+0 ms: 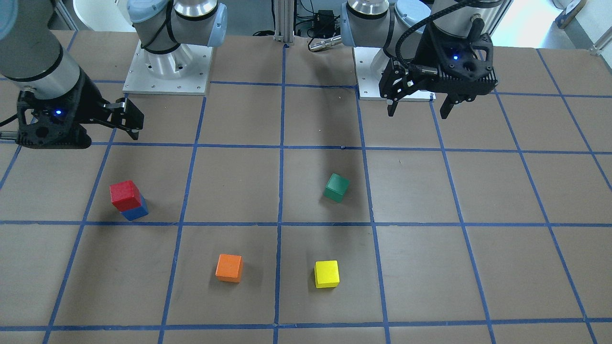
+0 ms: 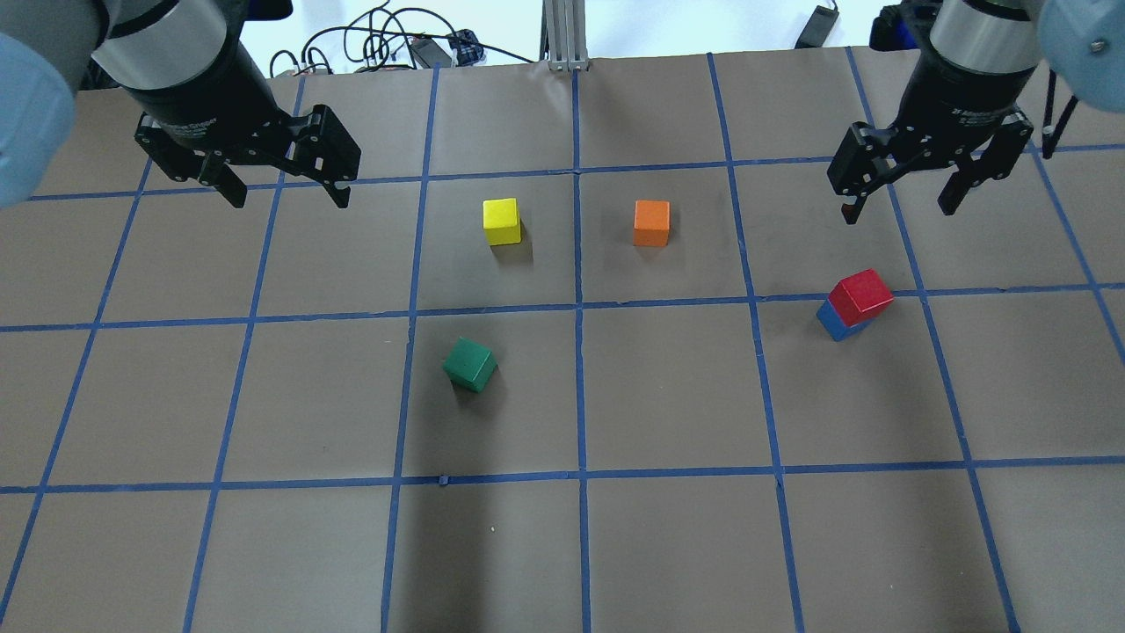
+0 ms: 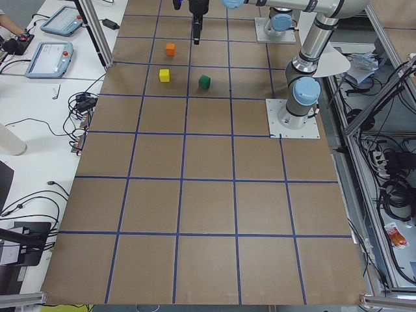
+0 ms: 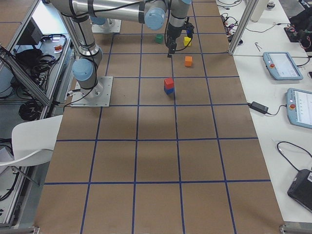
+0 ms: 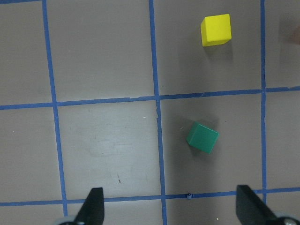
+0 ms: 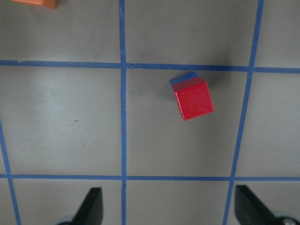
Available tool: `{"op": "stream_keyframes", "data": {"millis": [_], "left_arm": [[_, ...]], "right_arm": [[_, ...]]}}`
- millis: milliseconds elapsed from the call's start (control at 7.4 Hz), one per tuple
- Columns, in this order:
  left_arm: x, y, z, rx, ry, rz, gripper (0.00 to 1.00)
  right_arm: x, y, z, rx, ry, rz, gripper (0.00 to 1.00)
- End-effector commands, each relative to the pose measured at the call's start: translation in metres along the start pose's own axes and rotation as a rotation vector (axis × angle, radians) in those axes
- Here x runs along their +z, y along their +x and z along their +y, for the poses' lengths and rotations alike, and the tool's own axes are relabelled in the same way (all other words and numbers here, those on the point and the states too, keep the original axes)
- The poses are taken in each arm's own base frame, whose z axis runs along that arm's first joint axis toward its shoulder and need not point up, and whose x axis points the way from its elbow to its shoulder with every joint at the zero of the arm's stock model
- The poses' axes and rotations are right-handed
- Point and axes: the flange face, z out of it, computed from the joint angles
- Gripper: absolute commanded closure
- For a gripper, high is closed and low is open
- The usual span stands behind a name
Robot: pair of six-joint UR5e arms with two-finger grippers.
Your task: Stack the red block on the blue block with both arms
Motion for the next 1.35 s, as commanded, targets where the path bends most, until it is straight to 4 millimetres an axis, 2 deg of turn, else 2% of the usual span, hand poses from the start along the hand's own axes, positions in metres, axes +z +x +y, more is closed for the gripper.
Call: {"op": "stream_keyframes", "data": {"millis": [0,135,270,676,1216], "left_arm": [[0.001,0.000,0.000,0.000,-0.001,0.002,0.00],[0.001,0.000,0.000,0.000,-0.001,0.003,0.00],[0.001,0.000,0.000,0.000,-0.001,0.002,0.00],[0.001,0.000,0.000,0.000,-0.001,0.002,0.00],[0.002,0.000,-0.001,-0.015,0.000,0.002,0.00]], "right_arm": [[-0.005,-0.053,0.010,0.035,0.016,-0.028,0.00],[-0.018,-0.054,0.020,0.035,0.041,-0.033,0.00],[-0.021,-0.046,0.023,0.038,0.049,-0.016,0.00],[-0.047,-0.049,0.045,0.044,0.107,-0.017,0.00],[-0.045,-0.049,0.045,0.044,0.101,-0.017,0.00]]}}
